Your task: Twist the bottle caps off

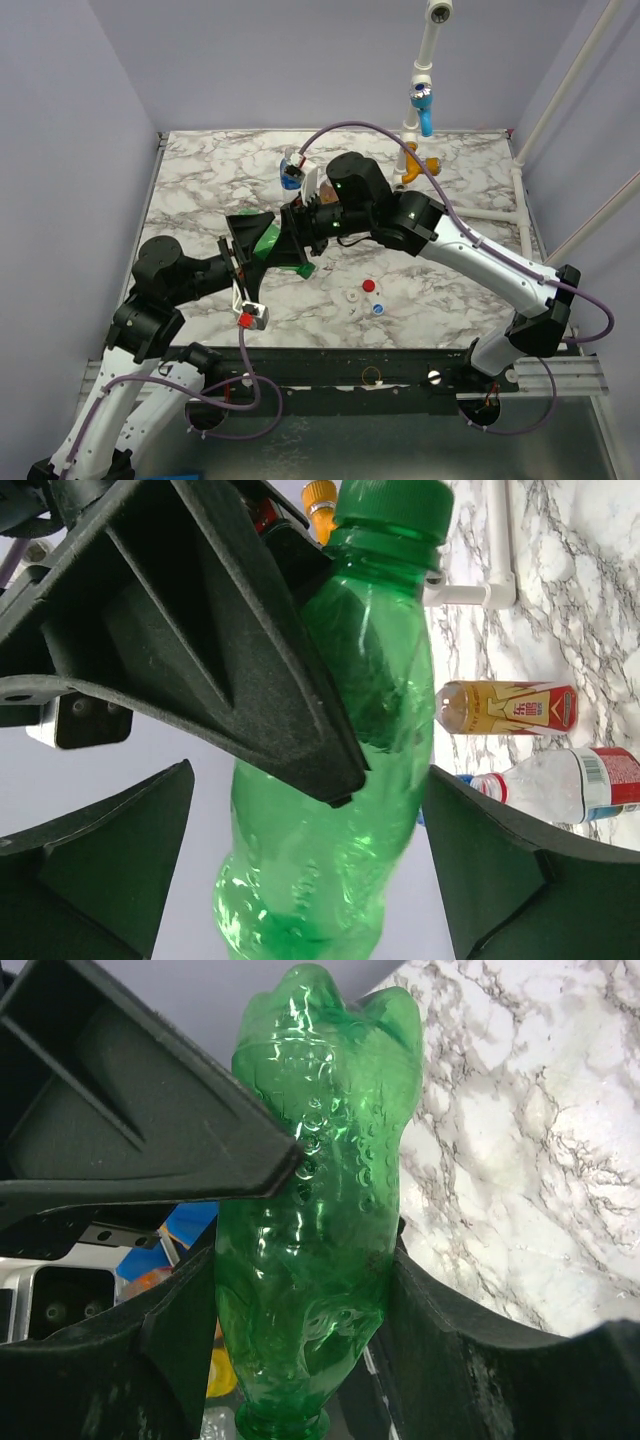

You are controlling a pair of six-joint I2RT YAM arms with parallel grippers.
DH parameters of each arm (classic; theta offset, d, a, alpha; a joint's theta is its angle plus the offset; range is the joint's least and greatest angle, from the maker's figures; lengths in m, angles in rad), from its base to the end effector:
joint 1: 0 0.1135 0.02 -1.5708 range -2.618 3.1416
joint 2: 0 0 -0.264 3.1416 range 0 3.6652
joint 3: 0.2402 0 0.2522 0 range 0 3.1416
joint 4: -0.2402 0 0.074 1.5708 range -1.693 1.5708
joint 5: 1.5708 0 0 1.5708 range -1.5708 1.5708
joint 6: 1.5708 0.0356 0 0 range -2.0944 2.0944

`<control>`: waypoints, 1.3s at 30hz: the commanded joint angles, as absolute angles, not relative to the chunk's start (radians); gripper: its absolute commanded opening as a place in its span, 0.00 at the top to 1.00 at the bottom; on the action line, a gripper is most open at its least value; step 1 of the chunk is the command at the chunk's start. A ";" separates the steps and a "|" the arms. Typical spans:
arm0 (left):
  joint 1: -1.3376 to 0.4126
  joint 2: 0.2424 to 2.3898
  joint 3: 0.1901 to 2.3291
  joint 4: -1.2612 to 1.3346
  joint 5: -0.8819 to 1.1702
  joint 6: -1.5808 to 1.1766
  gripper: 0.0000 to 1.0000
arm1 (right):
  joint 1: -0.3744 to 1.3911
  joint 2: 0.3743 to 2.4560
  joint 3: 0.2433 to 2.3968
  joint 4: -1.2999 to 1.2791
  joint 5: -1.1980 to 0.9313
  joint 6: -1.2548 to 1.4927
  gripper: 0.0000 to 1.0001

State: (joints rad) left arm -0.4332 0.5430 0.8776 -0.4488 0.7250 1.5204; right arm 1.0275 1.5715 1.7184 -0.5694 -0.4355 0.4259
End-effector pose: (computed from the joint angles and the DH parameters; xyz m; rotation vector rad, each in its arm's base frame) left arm 0.0860 -0.0658 0.3756 1.6014 0.4395 0.2150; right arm 0.1684 0.3079 0.4291 -0.9538 2.0105 1.3110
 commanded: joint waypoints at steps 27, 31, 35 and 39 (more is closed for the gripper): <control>-0.428 0.627 0.992 -0.438 0.572 1.046 0.85 | 1.045 1.397 1.796 -0.500 0.046 0.307 0.00; -0.428 0.659 1.031 -0.420 0.527 0.763 0.89 | 1.045 1.325 1.702 -0.358 0.091 0.326 0.00; -0.428 0.686 1.046 -0.353 0.476 0.484 0.93 | 1.045 1.307 1.646 -0.240 0.096 0.346 0.00; -0.428 0.704 1.049 -0.267 0.423 0.259 0.95 | 1.045 1.339 1.639 -0.142 0.093 0.362 0.05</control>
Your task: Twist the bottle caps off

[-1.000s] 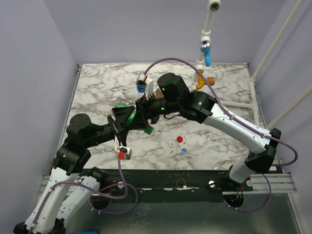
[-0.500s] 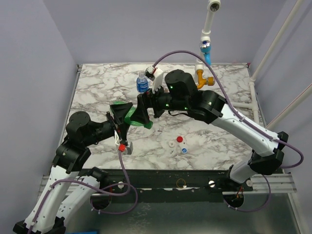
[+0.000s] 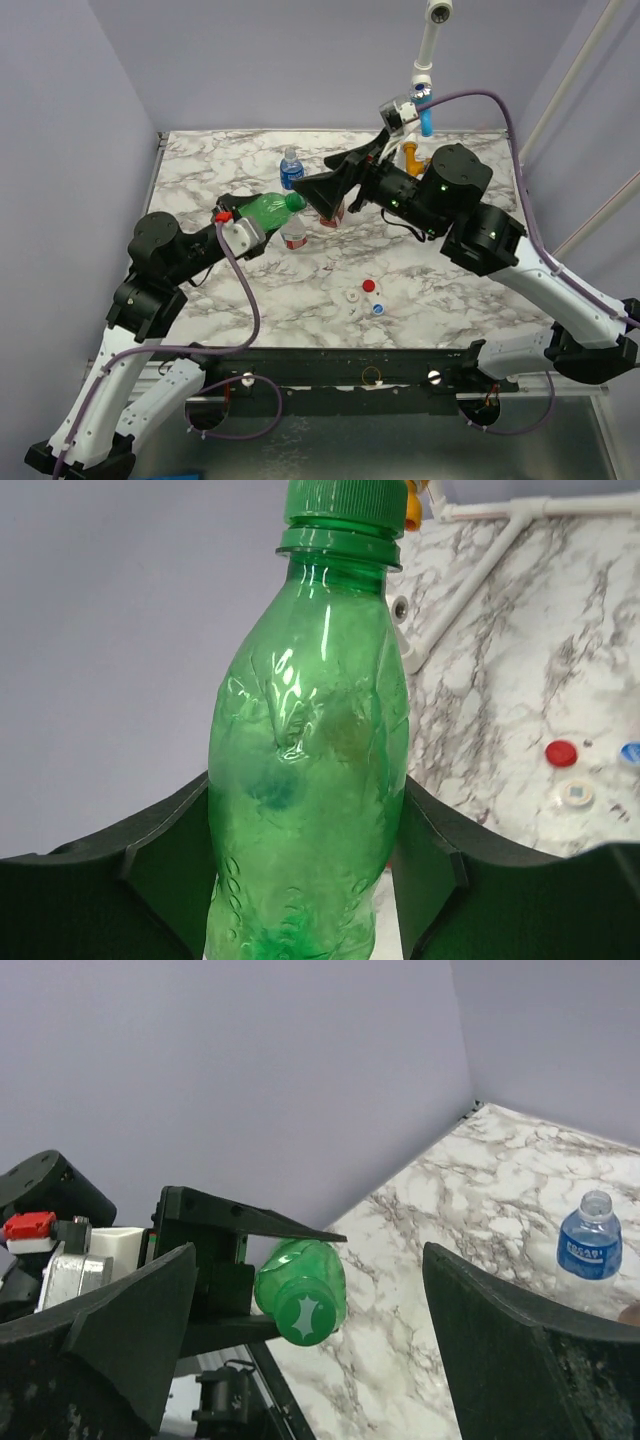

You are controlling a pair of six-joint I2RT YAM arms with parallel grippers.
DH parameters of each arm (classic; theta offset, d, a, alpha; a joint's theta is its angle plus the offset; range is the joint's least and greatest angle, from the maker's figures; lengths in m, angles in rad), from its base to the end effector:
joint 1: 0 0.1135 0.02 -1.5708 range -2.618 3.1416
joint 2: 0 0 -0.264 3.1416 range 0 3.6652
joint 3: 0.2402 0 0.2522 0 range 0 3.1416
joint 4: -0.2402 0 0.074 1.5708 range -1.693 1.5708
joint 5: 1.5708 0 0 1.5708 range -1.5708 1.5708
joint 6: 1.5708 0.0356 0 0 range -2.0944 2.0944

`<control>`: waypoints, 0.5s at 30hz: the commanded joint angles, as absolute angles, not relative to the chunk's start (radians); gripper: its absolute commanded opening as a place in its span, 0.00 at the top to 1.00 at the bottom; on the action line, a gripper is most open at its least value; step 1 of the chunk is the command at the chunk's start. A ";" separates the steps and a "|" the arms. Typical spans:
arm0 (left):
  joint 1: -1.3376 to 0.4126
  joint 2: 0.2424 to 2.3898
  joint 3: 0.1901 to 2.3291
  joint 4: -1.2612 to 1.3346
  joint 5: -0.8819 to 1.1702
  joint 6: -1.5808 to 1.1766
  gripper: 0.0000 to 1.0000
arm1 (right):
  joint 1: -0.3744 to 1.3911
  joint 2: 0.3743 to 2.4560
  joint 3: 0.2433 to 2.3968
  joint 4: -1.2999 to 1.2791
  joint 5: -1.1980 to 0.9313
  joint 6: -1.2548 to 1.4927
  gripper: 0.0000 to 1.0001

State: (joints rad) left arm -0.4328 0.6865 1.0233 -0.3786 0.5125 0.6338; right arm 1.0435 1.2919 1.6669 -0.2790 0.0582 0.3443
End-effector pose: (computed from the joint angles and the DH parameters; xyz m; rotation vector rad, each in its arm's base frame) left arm 0.1126 -0.0713 0.4140 1.1340 1.1474 -0.2573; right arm 0.1338 0.2256 0.5233 -0.4905 1.4924 1.0703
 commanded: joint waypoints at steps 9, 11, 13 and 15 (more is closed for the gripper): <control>-0.429 0.728 1.089 -0.215 0.342 0.039 0.99 | 1.045 1.456 1.715 -0.075 0.089 0.376 0.19; -0.428 0.722 1.084 -0.210 0.341 0.027 0.99 | 1.045 1.467 1.716 -0.060 0.095 0.383 0.23; -0.428 0.714 1.075 -0.208 0.345 0.026 0.99 | 1.046 1.470 1.710 -0.039 0.098 0.390 0.29; -0.429 0.705 1.061 -0.204 0.351 0.026 0.99 | 1.045 1.467 1.698 -0.010 0.091 0.393 0.38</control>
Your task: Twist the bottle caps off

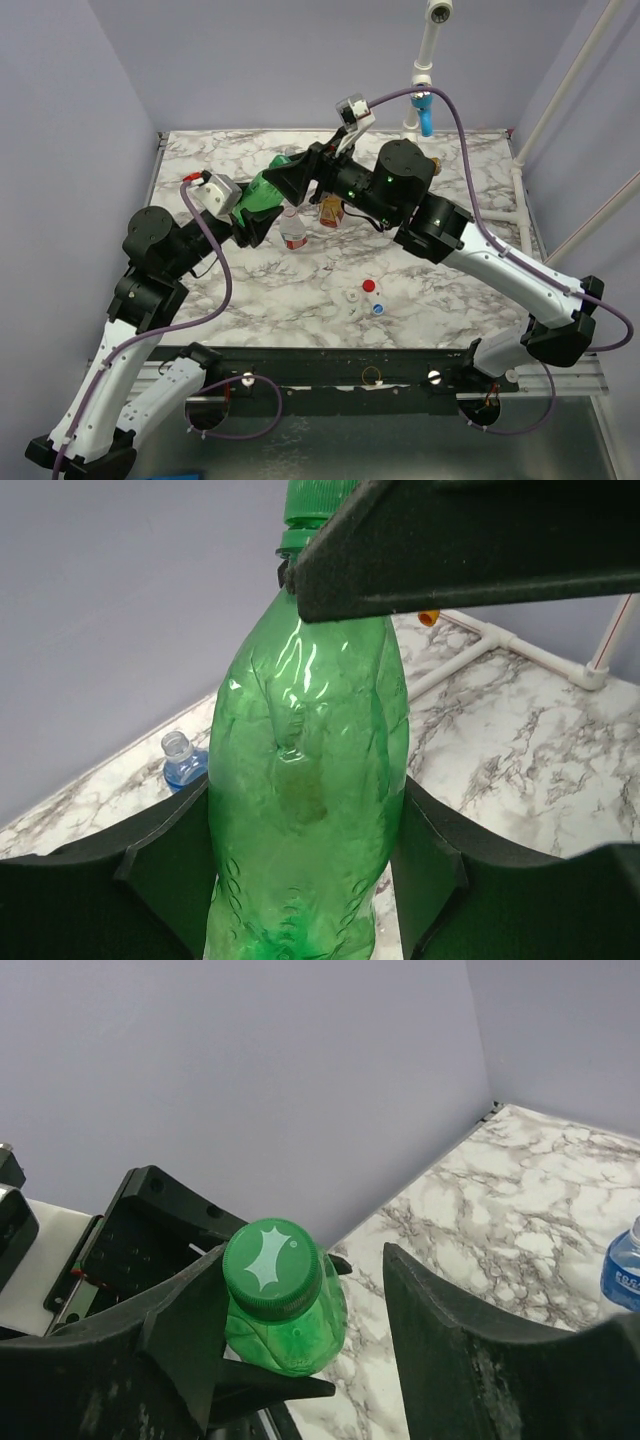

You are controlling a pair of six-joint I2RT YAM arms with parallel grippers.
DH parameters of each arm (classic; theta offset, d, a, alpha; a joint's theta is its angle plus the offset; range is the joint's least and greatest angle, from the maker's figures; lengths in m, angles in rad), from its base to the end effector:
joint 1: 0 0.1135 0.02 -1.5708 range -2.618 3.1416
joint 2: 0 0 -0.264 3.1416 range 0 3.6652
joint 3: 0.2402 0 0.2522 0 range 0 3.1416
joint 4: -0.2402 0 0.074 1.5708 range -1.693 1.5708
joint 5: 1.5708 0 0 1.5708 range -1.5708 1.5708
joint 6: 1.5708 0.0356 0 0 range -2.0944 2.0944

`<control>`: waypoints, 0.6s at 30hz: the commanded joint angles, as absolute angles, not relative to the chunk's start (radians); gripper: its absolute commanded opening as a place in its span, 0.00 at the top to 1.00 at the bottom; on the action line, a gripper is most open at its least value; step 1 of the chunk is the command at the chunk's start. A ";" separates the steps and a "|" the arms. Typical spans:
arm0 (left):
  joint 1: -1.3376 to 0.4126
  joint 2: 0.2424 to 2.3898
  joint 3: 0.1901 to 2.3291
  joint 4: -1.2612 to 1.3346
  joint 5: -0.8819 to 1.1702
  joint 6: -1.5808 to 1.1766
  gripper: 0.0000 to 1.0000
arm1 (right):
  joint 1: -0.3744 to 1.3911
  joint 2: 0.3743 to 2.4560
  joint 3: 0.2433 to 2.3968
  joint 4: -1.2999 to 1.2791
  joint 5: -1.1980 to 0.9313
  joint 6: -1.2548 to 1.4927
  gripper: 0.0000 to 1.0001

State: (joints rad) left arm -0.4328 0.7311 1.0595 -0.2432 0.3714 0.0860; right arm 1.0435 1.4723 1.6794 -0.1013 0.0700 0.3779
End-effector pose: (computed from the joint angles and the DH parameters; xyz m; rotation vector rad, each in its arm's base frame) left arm 0.1242 -0.0716 0.4347 0.6748 1.3579 -0.5540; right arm 0.1684 0.2842 0.4969 -0.4532 1.4973 1.0923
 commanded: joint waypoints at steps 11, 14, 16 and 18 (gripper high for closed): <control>-0.429 0.714 1.076 -0.212 0.436 -0.104 0.09 | 1.045 1.495 1.707 -0.029 -0.088 0.307 0.85; -0.428 0.724 1.100 -0.239 0.497 -0.111 0.09 | 1.046 1.469 1.659 -0.017 -0.133 0.246 0.87; -0.428 0.729 1.112 -0.264 0.545 -0.110 0.10 | 1.045 1.449 1.635 -0.014 -0.134 0.222 0.88; -0.428 0.733 1.119 -0.299 0.600 -0.096 0.19 | 1.046 1.429 1.615 -0.010 -0.143 0.212 0.88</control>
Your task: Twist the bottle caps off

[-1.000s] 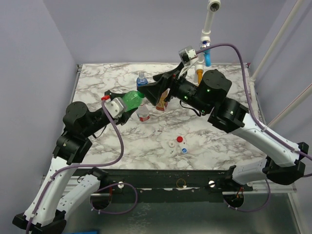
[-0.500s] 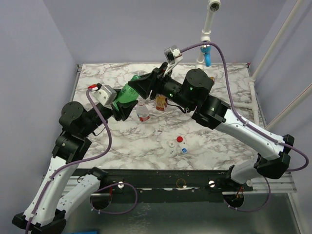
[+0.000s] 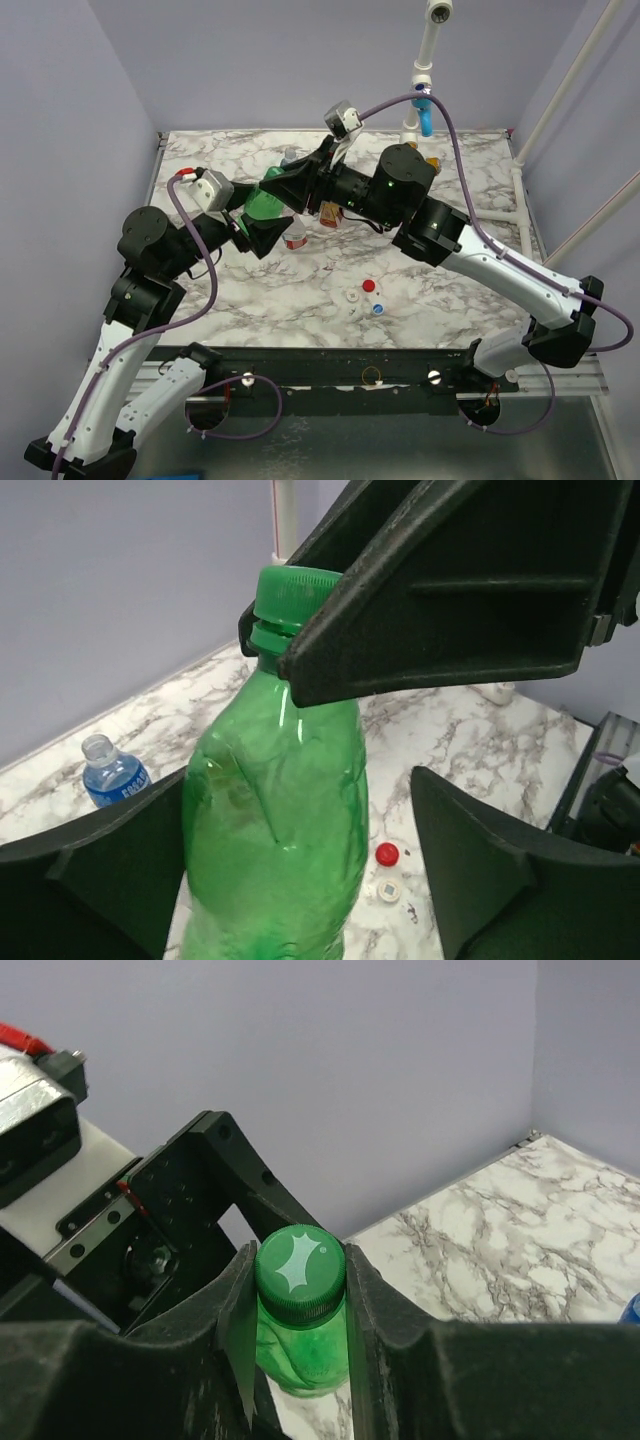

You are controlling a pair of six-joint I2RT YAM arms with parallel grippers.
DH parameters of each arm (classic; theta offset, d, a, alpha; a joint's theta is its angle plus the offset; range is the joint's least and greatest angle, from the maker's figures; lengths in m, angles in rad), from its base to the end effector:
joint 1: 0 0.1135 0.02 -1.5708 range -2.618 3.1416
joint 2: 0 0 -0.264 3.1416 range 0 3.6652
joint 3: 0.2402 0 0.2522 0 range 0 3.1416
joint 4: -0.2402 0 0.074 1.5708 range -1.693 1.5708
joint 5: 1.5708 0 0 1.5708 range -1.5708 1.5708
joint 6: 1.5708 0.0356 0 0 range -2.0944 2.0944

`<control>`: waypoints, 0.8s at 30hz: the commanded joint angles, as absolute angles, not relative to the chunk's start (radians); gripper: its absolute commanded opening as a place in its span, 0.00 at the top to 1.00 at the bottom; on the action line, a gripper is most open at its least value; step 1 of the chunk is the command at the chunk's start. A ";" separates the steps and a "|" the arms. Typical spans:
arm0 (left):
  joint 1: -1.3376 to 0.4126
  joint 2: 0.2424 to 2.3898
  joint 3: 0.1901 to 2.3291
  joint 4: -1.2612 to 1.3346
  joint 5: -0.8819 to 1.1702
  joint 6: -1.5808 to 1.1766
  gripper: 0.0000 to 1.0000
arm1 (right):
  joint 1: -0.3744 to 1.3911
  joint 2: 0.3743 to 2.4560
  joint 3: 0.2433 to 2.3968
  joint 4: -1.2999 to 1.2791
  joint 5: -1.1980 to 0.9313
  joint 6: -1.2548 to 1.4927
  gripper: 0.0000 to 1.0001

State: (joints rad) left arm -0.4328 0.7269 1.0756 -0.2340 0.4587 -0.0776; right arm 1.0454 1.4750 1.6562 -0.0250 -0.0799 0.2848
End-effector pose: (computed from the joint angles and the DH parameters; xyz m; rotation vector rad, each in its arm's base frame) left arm 0.1184 -0.0721 0.4411 0.6357 1.3725 -0.7449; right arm 0.1646 0.2895 0.4965 -0.6288 1.3819 1.1426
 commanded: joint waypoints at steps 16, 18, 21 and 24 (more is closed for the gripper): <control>-0.428 0.789 1.143 -0.329 0.621 -0.051 0.74 | 1.046 1.439 1.650 -0.009 -0.033 0.293 0.30; -0.428 0.786 1.137 -0.317 0.585 -0.040 0.81 | 1.046 1.452 1.675 -0.017 -0.014 0.308 0.30; -0.428 0.783 1.134 -0.291 0.531 -0.038 0.88 | 1.045 1.474 1.710 -0.052 -0.006 0.319 0.35; -0.429 0.783 1.131 -0.275 0.507 -0.040 0.92 | 1.045 1.482 1.715 -0.064 -0.006 0.325 0.39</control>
State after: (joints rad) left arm -0.4274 0.7944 1.1221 -0.3172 0.5735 -0.0540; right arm 1.0416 1.4612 1.6829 -0.0353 -0.0486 0.2993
